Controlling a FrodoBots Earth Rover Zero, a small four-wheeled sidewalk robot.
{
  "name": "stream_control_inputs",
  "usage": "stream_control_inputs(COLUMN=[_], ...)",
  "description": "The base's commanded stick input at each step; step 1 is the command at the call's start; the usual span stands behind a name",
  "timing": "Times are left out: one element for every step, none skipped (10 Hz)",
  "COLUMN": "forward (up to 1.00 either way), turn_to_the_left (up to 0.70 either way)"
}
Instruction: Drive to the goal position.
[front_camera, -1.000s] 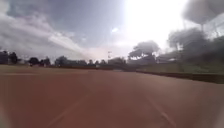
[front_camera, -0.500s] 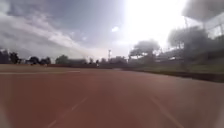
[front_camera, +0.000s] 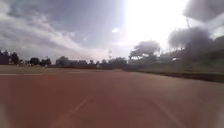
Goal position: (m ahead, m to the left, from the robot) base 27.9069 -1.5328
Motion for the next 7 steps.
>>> stream_control_inputs(forward=[0.70,0.70,0.70,0.70,0.70,0.70,0.70], turn_to_the_left=[0.00,0.00,0.00,0.00,0.00,0.00,0.00])
